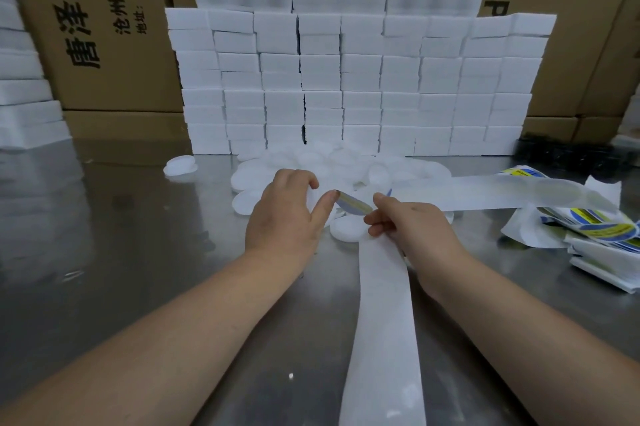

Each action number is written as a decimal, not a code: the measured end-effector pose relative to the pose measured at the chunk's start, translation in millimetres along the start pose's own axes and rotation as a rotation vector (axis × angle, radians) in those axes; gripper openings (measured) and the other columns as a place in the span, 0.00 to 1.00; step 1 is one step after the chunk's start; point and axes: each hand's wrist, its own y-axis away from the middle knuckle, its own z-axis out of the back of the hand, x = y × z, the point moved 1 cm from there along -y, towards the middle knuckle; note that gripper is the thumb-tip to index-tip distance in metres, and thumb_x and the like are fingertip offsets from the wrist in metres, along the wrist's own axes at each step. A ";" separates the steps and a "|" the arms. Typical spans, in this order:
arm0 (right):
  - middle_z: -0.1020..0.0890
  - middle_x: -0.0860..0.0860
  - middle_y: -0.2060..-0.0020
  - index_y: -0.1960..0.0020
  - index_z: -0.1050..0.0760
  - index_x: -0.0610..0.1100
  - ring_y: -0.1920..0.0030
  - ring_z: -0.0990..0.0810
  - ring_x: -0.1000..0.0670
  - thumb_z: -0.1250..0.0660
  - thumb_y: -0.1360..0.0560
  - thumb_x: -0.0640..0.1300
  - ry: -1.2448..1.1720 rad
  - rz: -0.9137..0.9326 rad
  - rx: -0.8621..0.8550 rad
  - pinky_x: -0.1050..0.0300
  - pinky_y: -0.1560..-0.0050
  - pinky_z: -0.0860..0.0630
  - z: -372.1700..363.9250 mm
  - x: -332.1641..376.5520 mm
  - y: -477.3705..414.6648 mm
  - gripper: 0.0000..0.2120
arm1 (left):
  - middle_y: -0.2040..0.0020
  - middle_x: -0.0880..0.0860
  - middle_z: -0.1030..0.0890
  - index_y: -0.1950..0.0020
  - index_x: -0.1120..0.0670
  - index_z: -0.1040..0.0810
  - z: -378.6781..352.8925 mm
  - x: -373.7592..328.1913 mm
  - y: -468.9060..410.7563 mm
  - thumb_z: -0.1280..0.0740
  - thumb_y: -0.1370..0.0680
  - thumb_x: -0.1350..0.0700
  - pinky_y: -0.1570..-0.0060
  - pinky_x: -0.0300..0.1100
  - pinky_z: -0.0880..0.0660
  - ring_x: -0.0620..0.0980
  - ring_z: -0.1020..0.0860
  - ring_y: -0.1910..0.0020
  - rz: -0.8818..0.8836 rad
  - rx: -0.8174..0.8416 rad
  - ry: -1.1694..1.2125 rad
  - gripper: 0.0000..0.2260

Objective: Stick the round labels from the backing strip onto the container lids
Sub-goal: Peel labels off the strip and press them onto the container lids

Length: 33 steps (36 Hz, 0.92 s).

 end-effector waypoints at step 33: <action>0.22 0.49 0.69 0.69 0.22 0.45 0.63 0.27 0.50 0.32 0.29 0.39 -0.159 -0.002 -0.012 0.57 0.58 0.32 0.5 -4.1 -3.3 0.10 | 0.43 0.47 0.29 0.45 0.51 0.29 -7.6 3.2 -2.5 0.34 0.25 0.51 0.64 0.36 0.44 0.44 0.34 0.56 0.058 0.020 -0.028 0.11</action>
